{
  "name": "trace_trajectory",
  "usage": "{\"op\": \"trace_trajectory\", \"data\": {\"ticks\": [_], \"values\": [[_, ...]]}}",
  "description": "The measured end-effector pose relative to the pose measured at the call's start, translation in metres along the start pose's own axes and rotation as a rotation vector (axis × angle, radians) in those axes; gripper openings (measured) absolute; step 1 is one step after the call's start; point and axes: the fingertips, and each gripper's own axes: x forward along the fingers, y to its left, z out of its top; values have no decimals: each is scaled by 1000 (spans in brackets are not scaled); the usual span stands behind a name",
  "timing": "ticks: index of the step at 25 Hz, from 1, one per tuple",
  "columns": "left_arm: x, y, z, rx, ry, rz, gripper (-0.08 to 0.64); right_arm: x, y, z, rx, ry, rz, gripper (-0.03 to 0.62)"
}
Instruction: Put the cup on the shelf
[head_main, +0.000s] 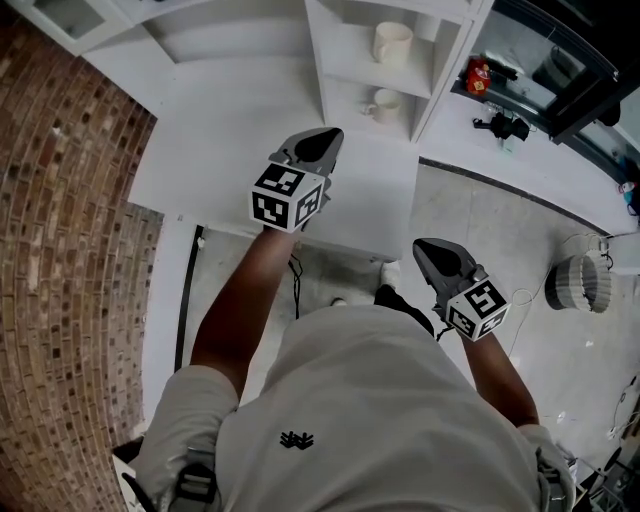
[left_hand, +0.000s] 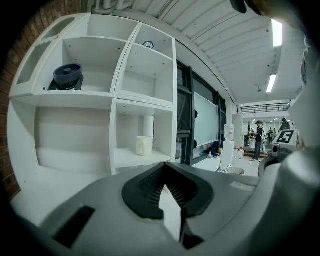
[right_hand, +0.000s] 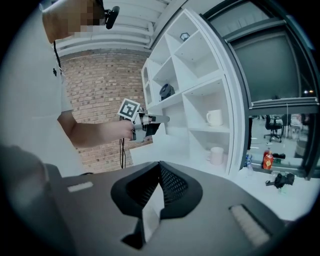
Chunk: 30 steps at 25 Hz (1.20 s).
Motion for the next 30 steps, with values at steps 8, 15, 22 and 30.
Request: {"op": "trace_trajectory", "data": {"ticks": [8, 15, 22, 30], "values": [[-38, -28, -22, -23, 46, -37, 5, -1, 22, 0, -9, -8, 1, 11], [-70, -63, -44, -13, 82, -113, 5, -5, 40, -6, -3, -15, 0, 11], [-106, -92, -72, -11, 135, -181, 5, -1, 60, -8, -7, -18, 2, 11], [-139, -124, -101, -11, 185, -244, 5, -5, 80, -17, -11, -17, -4, 11]]}}
